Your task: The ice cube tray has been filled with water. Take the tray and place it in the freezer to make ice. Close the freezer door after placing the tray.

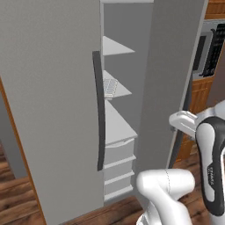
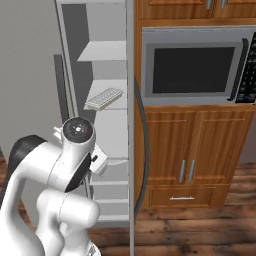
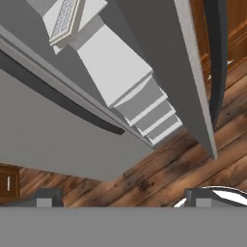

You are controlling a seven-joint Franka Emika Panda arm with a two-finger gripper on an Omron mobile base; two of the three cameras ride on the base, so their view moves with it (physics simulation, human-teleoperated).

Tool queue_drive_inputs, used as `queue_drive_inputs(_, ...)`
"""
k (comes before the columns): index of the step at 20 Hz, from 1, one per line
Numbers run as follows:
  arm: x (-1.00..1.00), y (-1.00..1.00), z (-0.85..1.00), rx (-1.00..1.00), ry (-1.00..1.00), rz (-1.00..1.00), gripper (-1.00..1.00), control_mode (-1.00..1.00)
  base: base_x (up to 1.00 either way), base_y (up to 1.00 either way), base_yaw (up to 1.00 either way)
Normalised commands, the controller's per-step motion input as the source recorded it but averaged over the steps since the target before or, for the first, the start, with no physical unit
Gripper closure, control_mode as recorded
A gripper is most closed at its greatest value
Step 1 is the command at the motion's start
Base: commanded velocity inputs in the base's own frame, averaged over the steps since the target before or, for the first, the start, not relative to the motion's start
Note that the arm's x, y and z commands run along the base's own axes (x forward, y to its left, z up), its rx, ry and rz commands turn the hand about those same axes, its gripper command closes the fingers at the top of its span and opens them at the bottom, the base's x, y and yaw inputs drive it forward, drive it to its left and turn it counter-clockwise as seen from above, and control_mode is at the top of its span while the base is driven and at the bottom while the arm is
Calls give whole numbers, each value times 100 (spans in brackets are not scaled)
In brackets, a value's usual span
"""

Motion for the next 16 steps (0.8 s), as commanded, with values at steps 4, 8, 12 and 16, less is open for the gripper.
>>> queue_drive_inputs(4, -28, -61, 0, 1, -1, -7, -100, -100, 0, 0, 0)
queue_drive_inputs(8, -14, -70, 0, 11, -1, -6, -100, -100, 0, 0, 0)
queue_drive_inputs(12, 0, -79, 0, 34, 0, -6, -100, -100, 0, 0, 0)
queue_drive_inputs(16, 1, -65, 0, 36, 0, -8, -100, -100, 0, 0, 0)
